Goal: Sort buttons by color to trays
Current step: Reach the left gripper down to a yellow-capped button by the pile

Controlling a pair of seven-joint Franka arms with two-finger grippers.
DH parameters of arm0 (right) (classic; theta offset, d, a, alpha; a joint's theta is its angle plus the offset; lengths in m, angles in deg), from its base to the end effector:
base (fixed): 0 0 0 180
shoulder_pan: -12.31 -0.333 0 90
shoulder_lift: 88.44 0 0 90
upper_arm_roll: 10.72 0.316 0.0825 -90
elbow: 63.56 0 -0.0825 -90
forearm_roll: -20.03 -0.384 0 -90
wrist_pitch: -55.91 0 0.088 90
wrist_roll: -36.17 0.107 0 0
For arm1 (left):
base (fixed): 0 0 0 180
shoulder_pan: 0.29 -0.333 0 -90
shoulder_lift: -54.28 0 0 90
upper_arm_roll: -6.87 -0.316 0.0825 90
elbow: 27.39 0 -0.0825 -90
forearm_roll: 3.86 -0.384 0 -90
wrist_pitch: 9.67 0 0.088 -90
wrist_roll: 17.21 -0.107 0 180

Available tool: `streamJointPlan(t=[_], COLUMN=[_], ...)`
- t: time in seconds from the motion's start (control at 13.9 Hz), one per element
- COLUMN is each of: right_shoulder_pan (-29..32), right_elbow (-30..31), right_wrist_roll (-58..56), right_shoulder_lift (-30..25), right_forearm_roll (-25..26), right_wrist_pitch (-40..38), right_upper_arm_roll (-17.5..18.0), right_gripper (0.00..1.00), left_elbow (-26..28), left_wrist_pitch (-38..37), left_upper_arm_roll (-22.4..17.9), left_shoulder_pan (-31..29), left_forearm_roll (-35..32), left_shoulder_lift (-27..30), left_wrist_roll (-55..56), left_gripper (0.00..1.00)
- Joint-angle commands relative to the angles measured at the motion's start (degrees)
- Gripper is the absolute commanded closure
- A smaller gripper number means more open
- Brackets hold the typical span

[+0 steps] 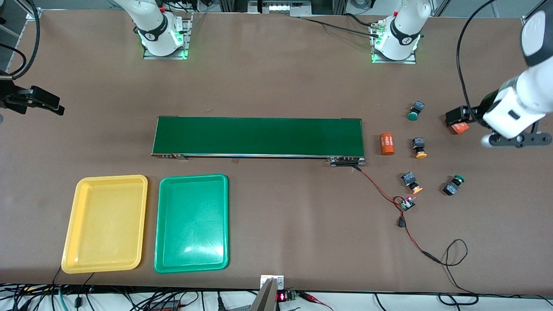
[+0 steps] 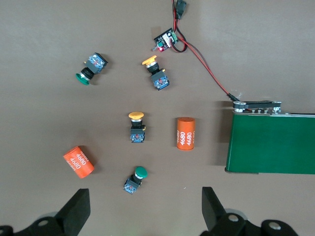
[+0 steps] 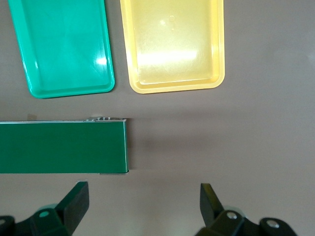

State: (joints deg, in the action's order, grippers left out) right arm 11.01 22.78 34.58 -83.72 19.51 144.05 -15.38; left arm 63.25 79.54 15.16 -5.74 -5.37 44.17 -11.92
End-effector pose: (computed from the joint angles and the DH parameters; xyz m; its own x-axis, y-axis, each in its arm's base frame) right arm 0.5752 -0.0308 0.6053 0.9983 -0.0306 -0.0506 -0.0308 -0.9995 -0.0038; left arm 0.5935 -0.0206 0.5176 0.9795 0.0412 -0.1973 0.0383 -0.9991 -0.0189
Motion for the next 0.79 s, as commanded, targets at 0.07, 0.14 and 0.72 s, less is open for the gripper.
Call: streamJointPlan(t=[0.07,0.14,0.72], right_shoulder_pan=[0.2,0.2,0.2], right_elbow=[-0.3,-0.3,-0.3], right_wrist_roll=[-0.5,-0.5,-0.5], right_shoulder_lift=[-0.3,-0.3,-0.2], right_forearm_roll=[0.3,0.3,0.2], right_wrist_pitch=[-0.8,-0.8,-0.5], right_upper_arm_roll=[0.1,0.1,0.1], right_gripper=[0.0,0.0,0.0], left_elbow=[-3.2,-2.9,14.1], left_wrist_pitch=[0.4,1.7,36.3], left_upper_arm_roll=[0.4,0.4,0.2], left_shoulder_pan=[0.1,0.0,-2.5], left_forearm_roll=[-1.0,-1.0,-1.1], left_shoulder_lift=[-6.4,-7.7,-15.4], left_wrist_roll=[3.6,7.6,13.7], left_gripper=[0.0,0.0,0.0])
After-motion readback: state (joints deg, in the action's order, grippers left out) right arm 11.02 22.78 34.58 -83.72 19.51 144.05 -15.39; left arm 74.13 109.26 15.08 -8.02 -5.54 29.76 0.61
